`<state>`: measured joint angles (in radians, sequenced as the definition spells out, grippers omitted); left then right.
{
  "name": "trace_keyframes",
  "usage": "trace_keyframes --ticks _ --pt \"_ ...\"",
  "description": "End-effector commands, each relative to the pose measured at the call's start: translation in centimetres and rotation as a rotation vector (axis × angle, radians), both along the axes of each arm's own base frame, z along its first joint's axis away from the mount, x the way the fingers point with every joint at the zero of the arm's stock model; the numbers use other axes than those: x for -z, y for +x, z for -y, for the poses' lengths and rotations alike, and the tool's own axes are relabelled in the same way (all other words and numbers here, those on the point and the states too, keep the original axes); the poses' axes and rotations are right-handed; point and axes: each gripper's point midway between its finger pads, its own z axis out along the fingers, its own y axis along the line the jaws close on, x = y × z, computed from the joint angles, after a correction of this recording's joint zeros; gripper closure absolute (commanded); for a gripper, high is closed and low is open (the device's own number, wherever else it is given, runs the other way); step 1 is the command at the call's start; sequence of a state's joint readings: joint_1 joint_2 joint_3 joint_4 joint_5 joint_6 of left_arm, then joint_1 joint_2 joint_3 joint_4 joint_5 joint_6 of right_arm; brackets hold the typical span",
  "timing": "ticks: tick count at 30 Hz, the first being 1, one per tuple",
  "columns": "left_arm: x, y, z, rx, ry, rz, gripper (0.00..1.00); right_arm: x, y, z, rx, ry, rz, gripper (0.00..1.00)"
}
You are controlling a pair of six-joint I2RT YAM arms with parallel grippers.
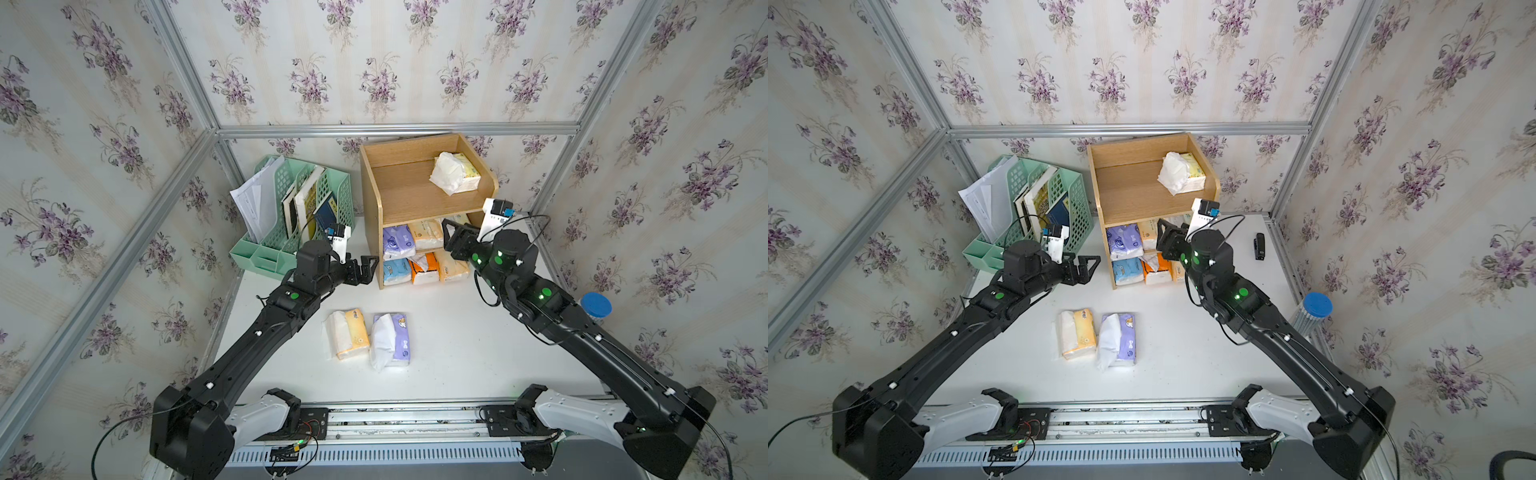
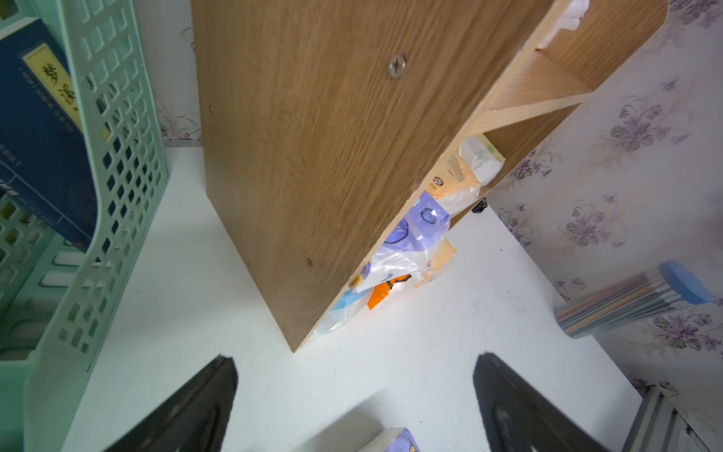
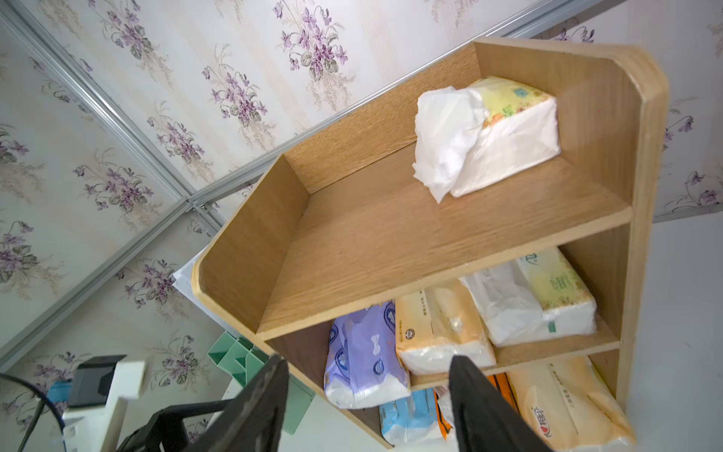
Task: Remove the tissue boxes from the shelf
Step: Adjust the box of tissues on the shelf.
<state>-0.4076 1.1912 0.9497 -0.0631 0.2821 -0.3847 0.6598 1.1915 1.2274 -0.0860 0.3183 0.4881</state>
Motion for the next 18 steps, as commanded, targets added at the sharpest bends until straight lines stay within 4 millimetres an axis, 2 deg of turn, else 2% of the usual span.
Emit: trace_keyframes --ticks 1,3,9,11,14,15,18 --pt "-2.0 0.7 1.7 0.043 -0.063 0.064 0.01 -0.7 2.7 0.5 0.064 -0.014 0.002 0.27" --pt "-2.0 0.9 2.5 0.06 -0.076 0.064 0.01 -1.0 4.6 1.2 0.132 -0.021 -0.001 0.26" --pt "-1.3 0.9 4.5 0.113 -0.07 0.052 0.01 -2.4 7.9 2.5 0.258 -0.027 0.027 0.23" --pt "-0.9 1.1 4.7 0.117 -0.067 0.045 0.01 -2.0 9.0 3.2 0.303 -0.024 0.007 0.23" --pt "-0.4 1.3 4.8 0.115 -0.058 0.036 0.01 -1.4 9.9 2.6 0.302 -0.017 0.003 0.21" --pt "-0.2 1.3 4.9 0.118 -0.056 0.033 0.01 -1.0 10.9 4.2 0.344 -0.02 -0.004 0.21" --pt "0.2 1.5 5.1 0.127 -0.053 0.017 0.01 -0.2 12.3 4.4 0.36 -0.025 -0.031 0.2"
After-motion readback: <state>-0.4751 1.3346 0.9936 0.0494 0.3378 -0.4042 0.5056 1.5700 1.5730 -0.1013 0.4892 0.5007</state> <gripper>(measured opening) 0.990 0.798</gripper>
